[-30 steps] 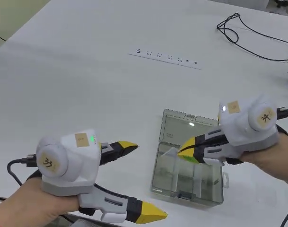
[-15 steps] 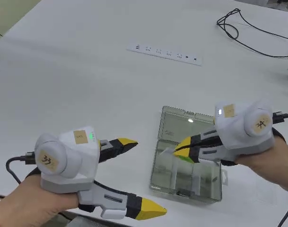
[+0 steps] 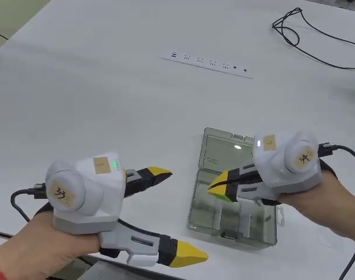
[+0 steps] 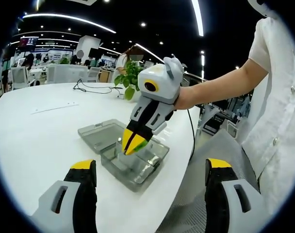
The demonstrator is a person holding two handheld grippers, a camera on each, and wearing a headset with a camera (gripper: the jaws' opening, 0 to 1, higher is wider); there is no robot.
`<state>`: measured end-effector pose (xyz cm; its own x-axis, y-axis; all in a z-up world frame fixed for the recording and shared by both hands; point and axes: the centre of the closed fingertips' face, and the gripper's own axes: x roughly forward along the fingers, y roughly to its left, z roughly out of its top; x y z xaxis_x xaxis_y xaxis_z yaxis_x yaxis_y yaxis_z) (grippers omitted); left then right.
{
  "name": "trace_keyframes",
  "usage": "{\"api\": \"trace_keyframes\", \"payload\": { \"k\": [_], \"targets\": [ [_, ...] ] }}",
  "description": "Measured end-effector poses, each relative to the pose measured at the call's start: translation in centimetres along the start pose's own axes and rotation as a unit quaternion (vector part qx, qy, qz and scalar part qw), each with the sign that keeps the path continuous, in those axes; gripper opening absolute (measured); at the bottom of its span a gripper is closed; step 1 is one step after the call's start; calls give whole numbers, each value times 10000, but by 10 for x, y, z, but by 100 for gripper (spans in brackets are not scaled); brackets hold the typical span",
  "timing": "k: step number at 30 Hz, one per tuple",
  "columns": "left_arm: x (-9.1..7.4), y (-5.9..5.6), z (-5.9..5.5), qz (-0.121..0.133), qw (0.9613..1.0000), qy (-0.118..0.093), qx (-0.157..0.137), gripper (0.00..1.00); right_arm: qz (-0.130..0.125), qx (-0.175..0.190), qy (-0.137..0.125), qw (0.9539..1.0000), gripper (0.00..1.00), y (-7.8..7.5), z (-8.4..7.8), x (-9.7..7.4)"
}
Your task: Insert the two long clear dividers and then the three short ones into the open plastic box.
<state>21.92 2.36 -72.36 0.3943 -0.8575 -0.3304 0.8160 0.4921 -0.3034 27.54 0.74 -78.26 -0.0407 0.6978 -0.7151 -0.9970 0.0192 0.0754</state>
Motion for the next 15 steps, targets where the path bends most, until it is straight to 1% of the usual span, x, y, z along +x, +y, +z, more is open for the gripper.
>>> {"api": "trace_keyframes", "payload": {
  "k": [6,9,15],
  "targets": [
    [0,0,-1,-5,10000,15,-7,95,37,-4,13,10000,2,1,-2,5],
    [1,0,-1,-18,10000,16,-11,94,48,-55,75,9999,2,2,-4,9],
    [1,1,-2,-15,10000,37,-6,95,95,-20,179,9998,2,1,-10,13]
  ]
}}
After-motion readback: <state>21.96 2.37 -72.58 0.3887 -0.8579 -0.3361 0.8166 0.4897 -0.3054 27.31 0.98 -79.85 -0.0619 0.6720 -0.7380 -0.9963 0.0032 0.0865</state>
